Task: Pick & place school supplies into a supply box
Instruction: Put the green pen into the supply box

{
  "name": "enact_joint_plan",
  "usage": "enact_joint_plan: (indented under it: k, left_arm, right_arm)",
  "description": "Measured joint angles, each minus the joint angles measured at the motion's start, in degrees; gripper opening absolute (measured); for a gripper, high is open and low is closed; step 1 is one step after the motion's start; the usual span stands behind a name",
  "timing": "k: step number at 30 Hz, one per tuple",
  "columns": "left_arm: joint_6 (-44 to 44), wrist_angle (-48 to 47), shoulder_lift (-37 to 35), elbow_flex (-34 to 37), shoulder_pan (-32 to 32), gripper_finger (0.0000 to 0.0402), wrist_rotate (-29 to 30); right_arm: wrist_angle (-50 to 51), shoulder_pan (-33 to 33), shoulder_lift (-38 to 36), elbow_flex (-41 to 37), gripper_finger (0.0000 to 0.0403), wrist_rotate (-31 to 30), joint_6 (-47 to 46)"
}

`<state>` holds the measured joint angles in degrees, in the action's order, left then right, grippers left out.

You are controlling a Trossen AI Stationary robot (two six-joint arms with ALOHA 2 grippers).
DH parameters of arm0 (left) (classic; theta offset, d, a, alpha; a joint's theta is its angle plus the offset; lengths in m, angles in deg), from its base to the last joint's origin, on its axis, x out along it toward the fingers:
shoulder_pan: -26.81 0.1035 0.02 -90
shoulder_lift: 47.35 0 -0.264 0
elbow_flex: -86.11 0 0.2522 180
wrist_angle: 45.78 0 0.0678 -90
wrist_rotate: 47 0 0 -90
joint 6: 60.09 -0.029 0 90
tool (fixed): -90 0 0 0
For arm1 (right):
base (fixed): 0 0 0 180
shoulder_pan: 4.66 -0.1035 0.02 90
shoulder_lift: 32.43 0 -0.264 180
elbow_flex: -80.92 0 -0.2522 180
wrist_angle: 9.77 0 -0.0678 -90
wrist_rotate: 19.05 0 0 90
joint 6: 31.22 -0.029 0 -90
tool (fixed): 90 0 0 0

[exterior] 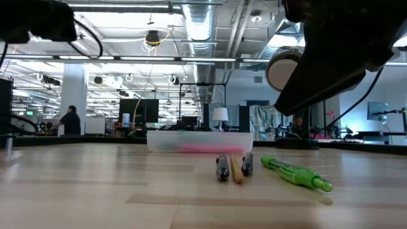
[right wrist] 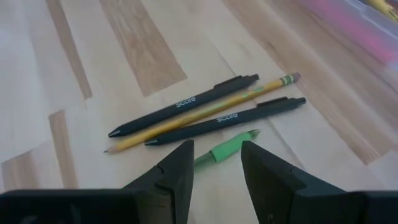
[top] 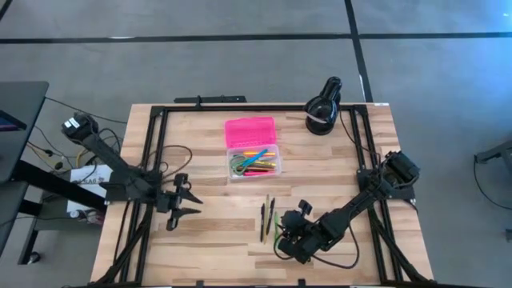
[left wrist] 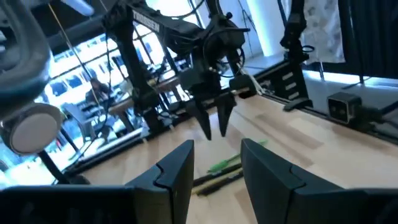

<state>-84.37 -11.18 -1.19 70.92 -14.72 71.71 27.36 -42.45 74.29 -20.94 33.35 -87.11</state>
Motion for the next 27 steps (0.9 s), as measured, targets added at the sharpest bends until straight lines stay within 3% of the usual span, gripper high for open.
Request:
enact_joint_plan:
  k: [3, 8, 12, 19, 24, 27]
  left_arm:
    - [-0.6, 1.4, -0.1, 0.8, 5.3, 0.0128, -7.0]
    - [-0.1, 1.5, -0.2, 0.8, 16.9, 0.0128, -25.9]
    - [1.3, 1.4, -0.2, 0.8, 25.7, 0.0128, -33.7]
    - [5.4, -6.5, -0.2, 0.8, 35.2, 0.0128, -38.1]
    - [8.3, -12.6, -1.6, 0.8, 36.3, 0.0128, -40.0]
    - [9.0, -16.7, -5.2, 0.8, 36.2, 0.0128, -37.0]
  right_arm:
    - [-0.5, 0.1, 0.0, 0.0, 0.0128, -0.1, 0.3]
    - [-0.6, 0.4, 0.0, 0.0, 0.0128, -0.1, 0.3]
    - [-0.6, 0.4, 0.0, 0.0, 0.0128, -0.1, 0.4]
    - [0.0, 0.3, 0.0, 0.0, 0.0128, -0.1, 0.4]
    - [0.4, 0.3, 0.0, 0.0, 0.0128, -0.1, 0.4]
    - [0.4, 0.3, 0.0, 0.0, 0.0128, -0.2, 0.4]
